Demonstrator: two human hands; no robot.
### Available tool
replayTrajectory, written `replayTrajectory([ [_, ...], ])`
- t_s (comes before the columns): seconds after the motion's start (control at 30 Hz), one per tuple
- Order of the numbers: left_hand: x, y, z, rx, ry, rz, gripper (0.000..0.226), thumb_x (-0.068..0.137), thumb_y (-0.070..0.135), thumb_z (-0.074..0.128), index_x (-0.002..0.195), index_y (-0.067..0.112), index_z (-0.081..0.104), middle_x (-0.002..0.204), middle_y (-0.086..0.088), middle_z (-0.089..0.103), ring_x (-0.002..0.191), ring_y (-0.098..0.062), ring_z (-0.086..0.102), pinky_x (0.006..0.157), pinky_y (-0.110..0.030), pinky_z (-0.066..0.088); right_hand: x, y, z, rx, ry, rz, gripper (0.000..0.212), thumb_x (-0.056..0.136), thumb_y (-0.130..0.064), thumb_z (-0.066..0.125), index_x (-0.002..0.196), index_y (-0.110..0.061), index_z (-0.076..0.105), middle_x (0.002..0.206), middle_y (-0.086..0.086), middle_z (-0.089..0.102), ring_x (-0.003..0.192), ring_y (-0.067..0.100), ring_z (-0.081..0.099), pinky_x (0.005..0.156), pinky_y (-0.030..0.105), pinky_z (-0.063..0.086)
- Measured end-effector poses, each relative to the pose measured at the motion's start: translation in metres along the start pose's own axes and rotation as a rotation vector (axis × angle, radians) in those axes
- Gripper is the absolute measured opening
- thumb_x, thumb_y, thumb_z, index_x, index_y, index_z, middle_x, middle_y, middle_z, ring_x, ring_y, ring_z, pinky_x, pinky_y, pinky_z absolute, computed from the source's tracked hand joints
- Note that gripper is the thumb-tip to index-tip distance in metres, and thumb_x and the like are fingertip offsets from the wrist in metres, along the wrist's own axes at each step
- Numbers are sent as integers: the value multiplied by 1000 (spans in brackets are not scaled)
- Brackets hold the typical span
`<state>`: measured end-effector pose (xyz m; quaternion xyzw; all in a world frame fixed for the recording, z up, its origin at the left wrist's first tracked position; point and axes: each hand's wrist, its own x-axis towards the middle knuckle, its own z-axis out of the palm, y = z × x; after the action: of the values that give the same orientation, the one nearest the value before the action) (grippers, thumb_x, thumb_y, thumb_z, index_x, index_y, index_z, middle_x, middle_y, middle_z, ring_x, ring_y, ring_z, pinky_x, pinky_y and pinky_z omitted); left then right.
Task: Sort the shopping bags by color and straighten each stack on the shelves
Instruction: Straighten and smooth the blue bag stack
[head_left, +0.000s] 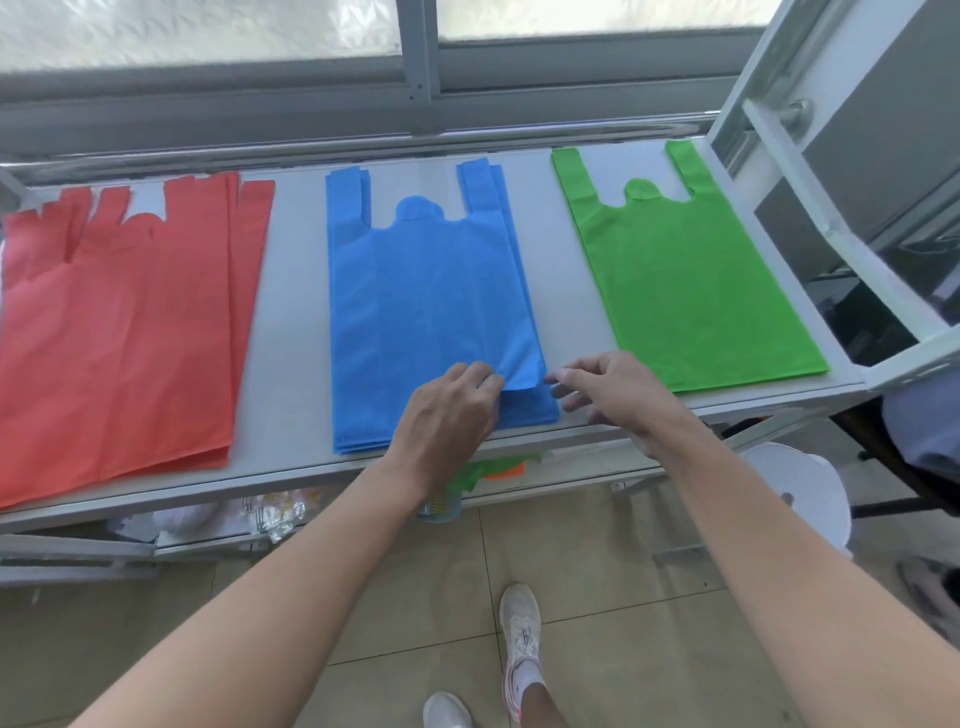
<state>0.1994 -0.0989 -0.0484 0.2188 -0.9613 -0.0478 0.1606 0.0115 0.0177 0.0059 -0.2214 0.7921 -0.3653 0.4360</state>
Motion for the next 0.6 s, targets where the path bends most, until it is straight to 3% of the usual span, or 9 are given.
replayTrajectory([
  [0.17,-3,-4,-18,-249,-92,-191,43,87,12,62,130,19,62,115,7,69,107,-20,64,72,-41,57,2,1,-2,183,-49,38,15,103,-16,61,113,-9,69,95,6,81,91,16,78,74,27,59],
  [0.27,-4,-3,-20,-353,-80,-270,34,90,20,63,123,29,64,117,19,69,106,-9,64,80,-36,56,4,2,-2,86,-12,-3,12,101,-12,63,111,-9,69,93,5,81,88,16,78,80,30,62],
  [0.37,-3,-1,-17,-360,-38,-313,22,102,30,59,123,27,67,117,17,70,103,-11,66,78,-34,53,5,2,0,-45,56,-49,11,96,-9,66,106,-10,72,92,6,80,84,14,79,81,31,64],
  [0.47,-3,-2,-13,-380,-30,-345,25,107,38,53,122,26,68,115,15,72,101,-11,67,75,-29,46,4,1,4,-51,51,-43,12,94,-8,70,105,-7,72,90,10,79,82,17,79,79,32,65],
  [0.6,-2,-2,-16,-452,-36,-413,26,108,38,50,120,26,70,114,14,73,101,-14,67,81,-37,52,3,3,8,-58,124,-36,17,94,-9,69,110,-8,72,94,6,77,86,20,78,83,35,64],
])
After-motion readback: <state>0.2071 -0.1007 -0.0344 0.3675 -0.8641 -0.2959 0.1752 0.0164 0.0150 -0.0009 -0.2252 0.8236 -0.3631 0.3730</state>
